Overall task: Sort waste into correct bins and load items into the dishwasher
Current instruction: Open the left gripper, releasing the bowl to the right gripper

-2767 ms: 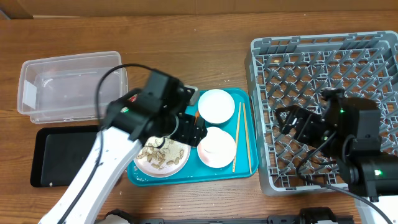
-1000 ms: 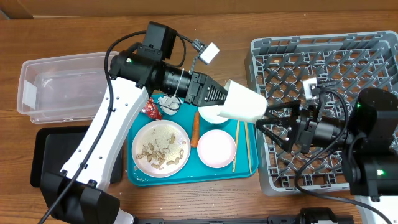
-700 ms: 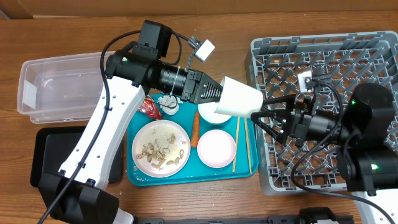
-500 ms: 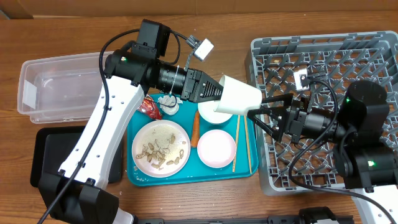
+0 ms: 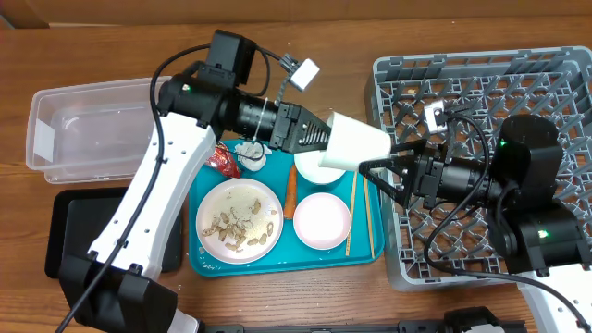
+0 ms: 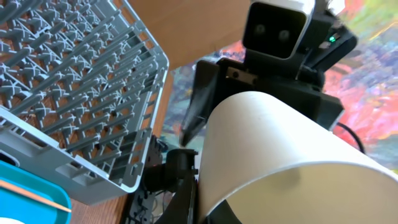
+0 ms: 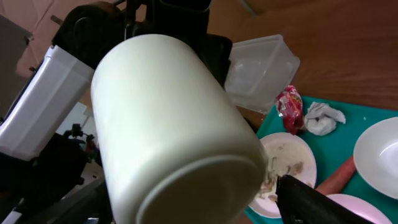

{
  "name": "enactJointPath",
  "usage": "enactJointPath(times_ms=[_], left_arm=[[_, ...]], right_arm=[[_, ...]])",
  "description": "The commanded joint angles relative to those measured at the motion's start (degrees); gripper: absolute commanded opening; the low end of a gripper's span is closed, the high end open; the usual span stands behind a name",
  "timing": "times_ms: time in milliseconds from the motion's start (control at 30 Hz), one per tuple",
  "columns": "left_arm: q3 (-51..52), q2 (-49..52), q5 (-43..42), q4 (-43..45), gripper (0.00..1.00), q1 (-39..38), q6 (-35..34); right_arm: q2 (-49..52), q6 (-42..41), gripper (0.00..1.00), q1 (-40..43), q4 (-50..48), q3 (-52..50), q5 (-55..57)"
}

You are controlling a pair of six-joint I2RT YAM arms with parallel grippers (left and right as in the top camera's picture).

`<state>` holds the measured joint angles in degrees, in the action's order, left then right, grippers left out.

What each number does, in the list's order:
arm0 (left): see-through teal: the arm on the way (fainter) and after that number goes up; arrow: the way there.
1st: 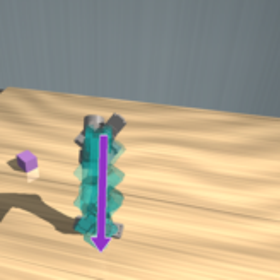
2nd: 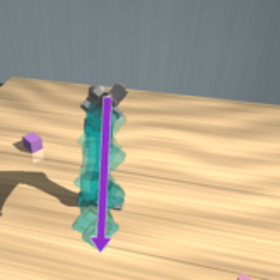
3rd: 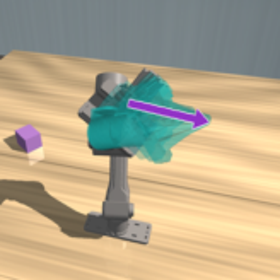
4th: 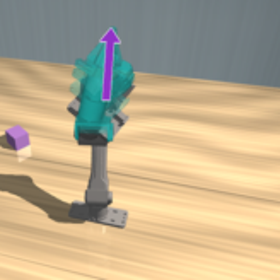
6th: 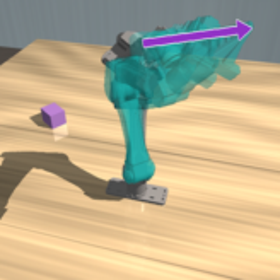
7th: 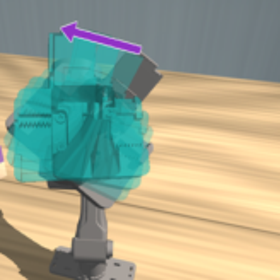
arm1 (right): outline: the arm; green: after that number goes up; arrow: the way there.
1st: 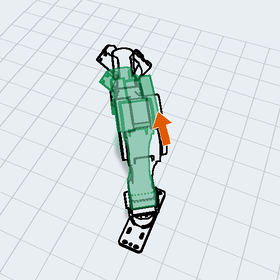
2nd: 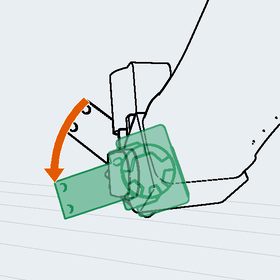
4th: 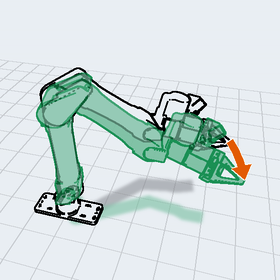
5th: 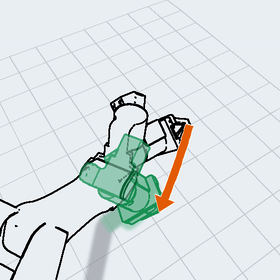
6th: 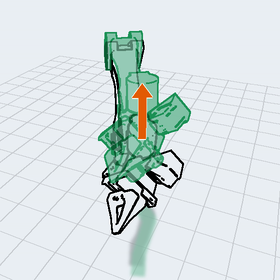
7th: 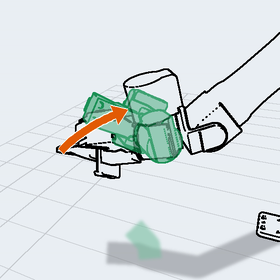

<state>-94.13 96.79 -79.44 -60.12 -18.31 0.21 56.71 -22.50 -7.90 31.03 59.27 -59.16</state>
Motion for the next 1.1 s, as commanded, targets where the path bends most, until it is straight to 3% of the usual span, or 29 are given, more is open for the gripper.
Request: enactJointPath(times_ms=[0,367,500,767,800,867,900,1067], left_arm=[[-0.6,-0.9,-5.3,-0.5,0.04,0.7,1.1],[-0.6,-0.9,-3.3,-0.1,0.04,-3.0,1.1],[-0.6,-0.9,-2.4,0.2,0.04,-3.1,1.1],[-0.6,-0.9,-2.4,1.5,0.06,-3.1,0.9],[-0.6,-0.9,-2.4,1.8,0.23,-3.1,0.5],[-0.6,-0.9,-1.9,2.4,0.66,-2.9,-0.5],[-0.6,-0.9,-1.2,2.6,1.0,-2.7,-1.1],[-0.6,-0.9,0.8,2.8,1.0,0.5,-2.0]], right_arm=[[0.5,-0.2,0.85,0.2,-1.4,1.1,-0.6],[0.5,-0.3,0.84,0.2,-8.7,1.1,-6.6],[0.5,-0.3,0.7,0.2,-11.1,1.1,-10.9],[0.4,-0.3,0.55,0.2,-9.7,1.1,-11.6],[0.4,-0.3,0.54,0.2,-9.7,1.1,-11.4],[0.3,-0.3,0.51,0.3,-9.7,1.1,-10.5],[0.0,-0.3,0.49,0.3,-9.4,1.1,-9.3],[-3.1,-0.2,0.48,0.9,-4.5,1.2,0.6]])
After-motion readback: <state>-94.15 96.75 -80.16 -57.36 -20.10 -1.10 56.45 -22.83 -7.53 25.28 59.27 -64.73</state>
